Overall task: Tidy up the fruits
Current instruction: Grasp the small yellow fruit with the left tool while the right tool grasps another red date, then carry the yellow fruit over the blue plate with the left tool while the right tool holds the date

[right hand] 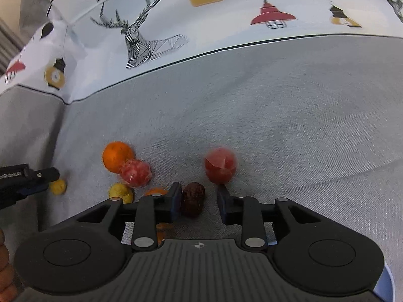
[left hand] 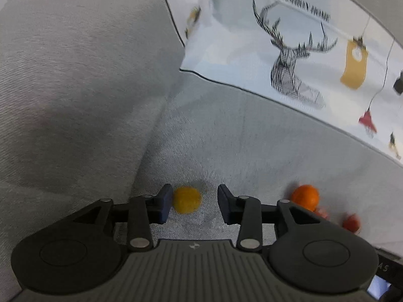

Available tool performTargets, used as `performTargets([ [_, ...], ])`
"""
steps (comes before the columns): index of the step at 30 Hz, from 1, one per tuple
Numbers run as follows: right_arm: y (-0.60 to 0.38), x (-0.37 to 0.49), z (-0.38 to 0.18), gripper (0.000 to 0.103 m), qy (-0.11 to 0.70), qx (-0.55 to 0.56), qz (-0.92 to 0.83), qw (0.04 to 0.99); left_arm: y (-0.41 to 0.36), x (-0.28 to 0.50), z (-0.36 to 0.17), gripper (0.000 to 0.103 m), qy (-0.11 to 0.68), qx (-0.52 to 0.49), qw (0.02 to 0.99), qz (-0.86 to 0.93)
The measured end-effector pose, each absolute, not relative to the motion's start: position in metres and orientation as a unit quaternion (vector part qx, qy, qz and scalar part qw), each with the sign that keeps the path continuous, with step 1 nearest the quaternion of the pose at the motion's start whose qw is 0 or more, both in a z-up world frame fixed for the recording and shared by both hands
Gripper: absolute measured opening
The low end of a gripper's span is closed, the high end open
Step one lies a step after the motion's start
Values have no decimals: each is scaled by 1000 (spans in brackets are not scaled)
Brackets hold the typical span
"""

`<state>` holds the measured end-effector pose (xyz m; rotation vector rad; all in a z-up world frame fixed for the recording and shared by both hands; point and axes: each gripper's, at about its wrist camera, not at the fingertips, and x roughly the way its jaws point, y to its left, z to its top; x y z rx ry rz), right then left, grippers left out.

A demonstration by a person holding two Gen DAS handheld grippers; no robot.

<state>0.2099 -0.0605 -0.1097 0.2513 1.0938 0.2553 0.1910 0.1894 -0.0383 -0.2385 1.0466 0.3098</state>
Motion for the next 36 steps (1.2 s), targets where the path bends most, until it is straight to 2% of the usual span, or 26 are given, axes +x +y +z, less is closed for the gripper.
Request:
performTargets([
  [2,-57,210,-109,32,516,106,123,841,188,193,-41,46,500,-100,846,153],
  [3,-56,209,-109,29,516,100,124,842,188,194,-44,46,503,-95,845,156],
  [4,-53,210,-110,21,517,88,123,843,189,195,-47,46,507,-92,842,159],
  [5,-52,208,-109,21,515,81,125,844,189,196,-49,46,511,-89,840,161],
  [6,-52,207,-108,21,514,76,126,845,190,197,-52,42,515,-86,837,162],
  [8,-51,206,-106,20,513,75,132,845,190,199,-54,28,517,-77,836,164],
  [18,-76,189,-49,20,447,92,123,881,166,170,-25,28,473,-57,870,127],
  [25,-118,131,7,20,391,89,127,907,139,141,4,28,430,-49,900,57],
  [30,-150,91,-9,20,405,117,100,901,121,115,27,28,393,-57,918,4],
  [36,-167,73,-22,20,413,82,70,904,73,76,42,28,357,-21,932,-59],
])
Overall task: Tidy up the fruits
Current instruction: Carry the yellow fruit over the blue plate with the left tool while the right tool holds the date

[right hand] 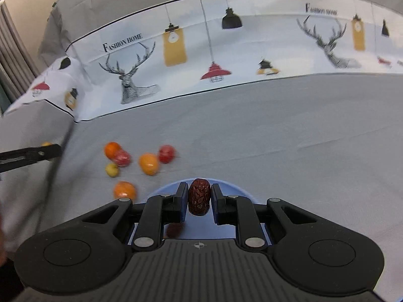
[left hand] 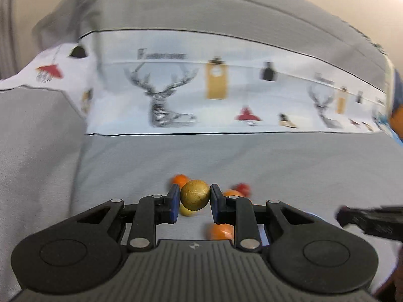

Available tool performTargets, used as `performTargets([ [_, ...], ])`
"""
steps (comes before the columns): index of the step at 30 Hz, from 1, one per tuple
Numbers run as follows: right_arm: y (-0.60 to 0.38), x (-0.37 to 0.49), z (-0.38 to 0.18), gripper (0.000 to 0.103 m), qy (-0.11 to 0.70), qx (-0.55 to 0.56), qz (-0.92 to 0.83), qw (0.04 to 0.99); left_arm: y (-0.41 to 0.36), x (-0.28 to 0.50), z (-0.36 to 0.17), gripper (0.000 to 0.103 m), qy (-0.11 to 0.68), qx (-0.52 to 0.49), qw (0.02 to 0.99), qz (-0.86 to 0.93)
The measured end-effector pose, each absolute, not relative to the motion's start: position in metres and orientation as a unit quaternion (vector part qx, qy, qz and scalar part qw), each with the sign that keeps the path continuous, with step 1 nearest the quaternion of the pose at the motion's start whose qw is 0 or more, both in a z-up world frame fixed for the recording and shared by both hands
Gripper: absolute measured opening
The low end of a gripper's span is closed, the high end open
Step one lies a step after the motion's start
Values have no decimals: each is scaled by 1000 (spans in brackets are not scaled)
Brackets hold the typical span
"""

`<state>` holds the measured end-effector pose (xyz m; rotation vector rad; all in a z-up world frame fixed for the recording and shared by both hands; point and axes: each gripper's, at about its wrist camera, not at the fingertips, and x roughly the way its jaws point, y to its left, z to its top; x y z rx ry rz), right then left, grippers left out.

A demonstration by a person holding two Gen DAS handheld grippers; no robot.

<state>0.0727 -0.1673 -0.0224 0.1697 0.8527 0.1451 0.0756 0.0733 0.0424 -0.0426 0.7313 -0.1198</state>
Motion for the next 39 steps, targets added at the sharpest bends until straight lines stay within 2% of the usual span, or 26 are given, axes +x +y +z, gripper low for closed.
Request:
performTargets([
  [10,-195,68,-29,20,419,75,54,903,14,60,9,28,390,59,914,-99],
  [20,-190,72,-30,20,408,53,59,910,27,75,-1,28,413,25,905,-95],
  [39,-183,75,-35,20,410,36,61,909,15,78,-6,28,415,31,902,-117],
])
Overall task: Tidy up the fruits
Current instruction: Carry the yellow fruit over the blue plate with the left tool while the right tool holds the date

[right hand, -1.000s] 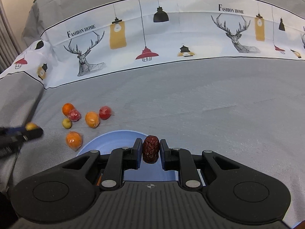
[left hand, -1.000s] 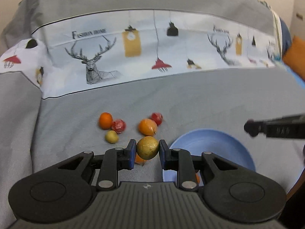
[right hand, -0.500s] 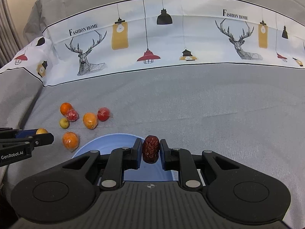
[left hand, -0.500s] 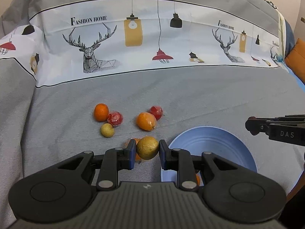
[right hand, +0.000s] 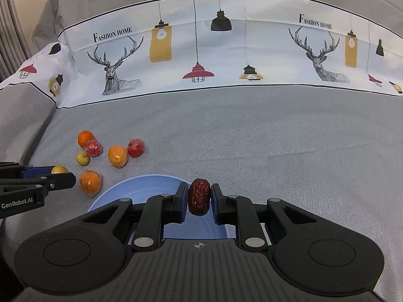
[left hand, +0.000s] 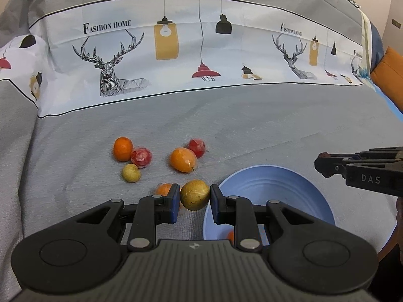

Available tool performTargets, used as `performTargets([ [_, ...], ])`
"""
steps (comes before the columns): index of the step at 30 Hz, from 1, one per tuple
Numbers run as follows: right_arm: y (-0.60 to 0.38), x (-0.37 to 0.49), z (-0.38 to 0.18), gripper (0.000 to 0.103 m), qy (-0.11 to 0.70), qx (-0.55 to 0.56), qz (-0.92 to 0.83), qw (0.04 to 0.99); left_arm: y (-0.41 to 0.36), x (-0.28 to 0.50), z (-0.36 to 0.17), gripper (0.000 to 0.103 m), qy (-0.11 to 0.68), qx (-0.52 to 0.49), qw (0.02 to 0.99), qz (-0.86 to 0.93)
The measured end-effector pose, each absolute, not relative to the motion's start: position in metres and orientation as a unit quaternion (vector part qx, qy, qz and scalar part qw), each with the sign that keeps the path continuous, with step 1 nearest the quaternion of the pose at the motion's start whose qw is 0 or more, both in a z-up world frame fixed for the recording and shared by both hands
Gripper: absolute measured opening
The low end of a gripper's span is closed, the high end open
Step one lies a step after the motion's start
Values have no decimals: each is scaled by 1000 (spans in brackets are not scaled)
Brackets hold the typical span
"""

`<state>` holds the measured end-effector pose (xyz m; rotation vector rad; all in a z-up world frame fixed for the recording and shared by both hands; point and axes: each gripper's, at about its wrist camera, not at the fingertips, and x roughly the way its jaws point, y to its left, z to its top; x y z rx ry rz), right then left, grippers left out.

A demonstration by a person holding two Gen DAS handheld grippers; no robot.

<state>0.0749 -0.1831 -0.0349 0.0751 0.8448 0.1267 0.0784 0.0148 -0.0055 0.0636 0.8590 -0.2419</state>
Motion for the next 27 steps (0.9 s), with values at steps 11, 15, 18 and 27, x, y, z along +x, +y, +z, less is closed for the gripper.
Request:
performTargets([
  [11,-183,76,-36,20,412,31,63,909,11,78,-6,28,417,30,899,-130],
  [15,-182,76,-36,20,412,28,65,909,3,76,-10,28,427,29,889,-165],
  [18,-183,77,-38,20,417,26,64,906,-9,71,-13,28,431,40,877,-209],
  [27,-178,77,-42,20,428,16,71,901,-47,46,-25,28,420,118,856,-278],
])
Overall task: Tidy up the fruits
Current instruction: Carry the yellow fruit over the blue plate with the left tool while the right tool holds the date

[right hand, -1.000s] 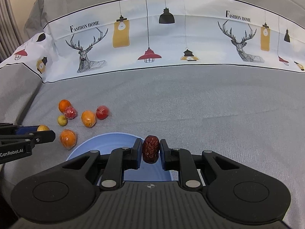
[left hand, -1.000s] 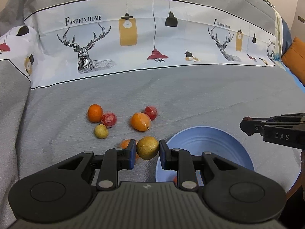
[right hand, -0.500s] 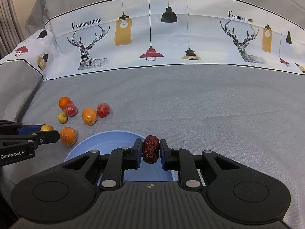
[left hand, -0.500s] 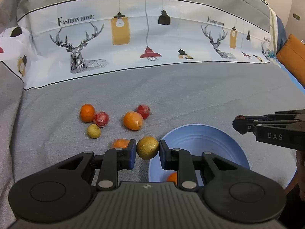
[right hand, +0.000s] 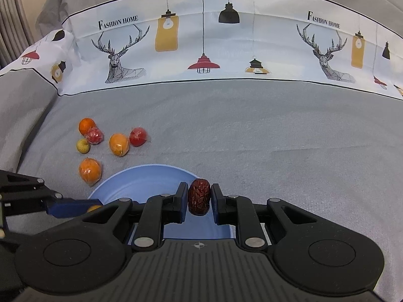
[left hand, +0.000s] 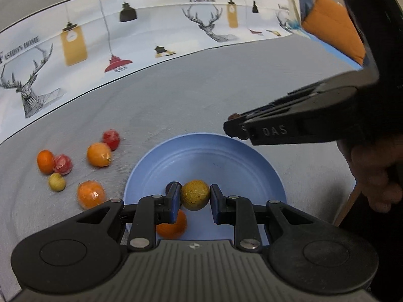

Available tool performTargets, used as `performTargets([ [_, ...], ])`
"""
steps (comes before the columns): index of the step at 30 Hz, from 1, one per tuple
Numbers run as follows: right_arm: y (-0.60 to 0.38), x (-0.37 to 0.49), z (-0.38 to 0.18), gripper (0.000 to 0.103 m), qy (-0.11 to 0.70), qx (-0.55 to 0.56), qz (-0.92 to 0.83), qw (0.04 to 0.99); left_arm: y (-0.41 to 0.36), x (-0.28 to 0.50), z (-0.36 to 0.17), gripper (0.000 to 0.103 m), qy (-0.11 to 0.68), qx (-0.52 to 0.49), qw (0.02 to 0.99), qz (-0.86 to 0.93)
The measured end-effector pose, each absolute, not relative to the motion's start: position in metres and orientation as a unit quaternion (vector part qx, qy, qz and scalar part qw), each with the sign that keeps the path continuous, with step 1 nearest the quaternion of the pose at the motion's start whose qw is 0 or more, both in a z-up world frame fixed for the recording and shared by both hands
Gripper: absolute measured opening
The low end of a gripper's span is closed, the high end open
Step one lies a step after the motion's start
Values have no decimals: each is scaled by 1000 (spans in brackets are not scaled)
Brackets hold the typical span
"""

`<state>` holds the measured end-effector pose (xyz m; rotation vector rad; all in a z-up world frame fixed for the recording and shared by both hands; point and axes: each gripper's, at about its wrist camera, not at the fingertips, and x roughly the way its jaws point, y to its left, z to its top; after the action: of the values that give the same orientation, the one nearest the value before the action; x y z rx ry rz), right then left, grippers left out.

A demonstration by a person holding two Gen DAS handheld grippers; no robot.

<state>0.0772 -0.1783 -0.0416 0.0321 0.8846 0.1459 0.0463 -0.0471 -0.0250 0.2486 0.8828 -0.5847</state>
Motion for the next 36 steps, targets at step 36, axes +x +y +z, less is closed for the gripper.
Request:
performTargets([
  [36,-174,77,-45,20,435,10,75,897,-46,48,-23,28,416,110,856,-287],
])
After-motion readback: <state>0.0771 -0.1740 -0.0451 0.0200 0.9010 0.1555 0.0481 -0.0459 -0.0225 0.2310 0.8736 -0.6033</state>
